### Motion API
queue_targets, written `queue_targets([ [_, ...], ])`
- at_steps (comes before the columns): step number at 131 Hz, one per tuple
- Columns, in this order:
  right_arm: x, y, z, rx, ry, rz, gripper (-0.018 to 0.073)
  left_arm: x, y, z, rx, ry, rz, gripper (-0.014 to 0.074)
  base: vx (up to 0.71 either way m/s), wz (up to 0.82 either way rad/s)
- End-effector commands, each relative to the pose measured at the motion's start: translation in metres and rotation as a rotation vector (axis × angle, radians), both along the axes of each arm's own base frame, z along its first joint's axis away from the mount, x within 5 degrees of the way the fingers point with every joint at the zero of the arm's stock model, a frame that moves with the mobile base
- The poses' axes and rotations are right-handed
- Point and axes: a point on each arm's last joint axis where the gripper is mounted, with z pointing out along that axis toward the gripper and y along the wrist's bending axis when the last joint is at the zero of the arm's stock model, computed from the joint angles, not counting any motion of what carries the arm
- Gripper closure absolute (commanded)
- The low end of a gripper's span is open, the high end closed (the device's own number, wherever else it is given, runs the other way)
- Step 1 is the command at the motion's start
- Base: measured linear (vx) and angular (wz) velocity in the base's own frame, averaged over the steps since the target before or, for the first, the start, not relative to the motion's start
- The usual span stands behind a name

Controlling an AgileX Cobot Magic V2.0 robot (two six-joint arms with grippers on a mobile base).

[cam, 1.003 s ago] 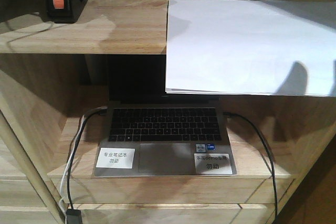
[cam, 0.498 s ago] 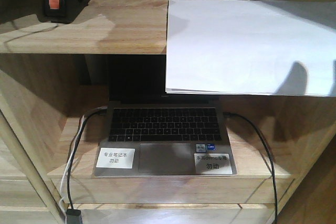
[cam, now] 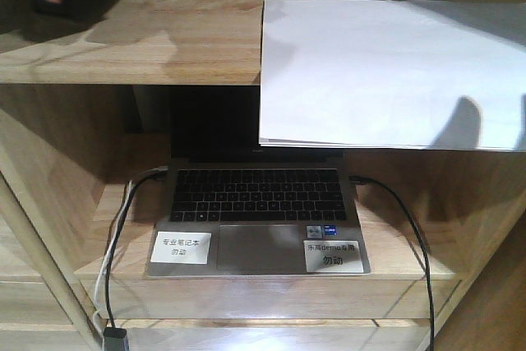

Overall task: Grab stapler and paper to desk for stapling
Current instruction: 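Lift the stapler off the shelf and pull the left gripper back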

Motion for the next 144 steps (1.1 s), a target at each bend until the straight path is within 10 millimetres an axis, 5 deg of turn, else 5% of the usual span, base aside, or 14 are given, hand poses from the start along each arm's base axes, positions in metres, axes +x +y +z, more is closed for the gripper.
queue_targets([
  [1,0.000,-0.001,0.012,-0.006,-0.084,-0.009,0.0197,-0.041,0.014,0.037,-0.070,-0.251,-0.076,0.0604,0.00,0.00],
  [38,0.000,-0.001,0.012,-0.006,-0.084,-0.009,0.0197,-0.122,0.040,0.014,-0.066,-0.363,-0.234,0.0604,0.00,0.00],
  [83,0.000,-0.001,0.012,-0.006,-0.084,-0.009,0.0197,-0.217,0.070,-0.040,-0.056,-0.468,-0.412,0.0604,0.00,0.00],
  [144,0.000,-0.001,0.012,-0.006,-0.084,-0.009,0.0197,-0.304,0.111,-0.100,-0.093,-0.587,-0.423,0.0604,0.00,0.00],
])
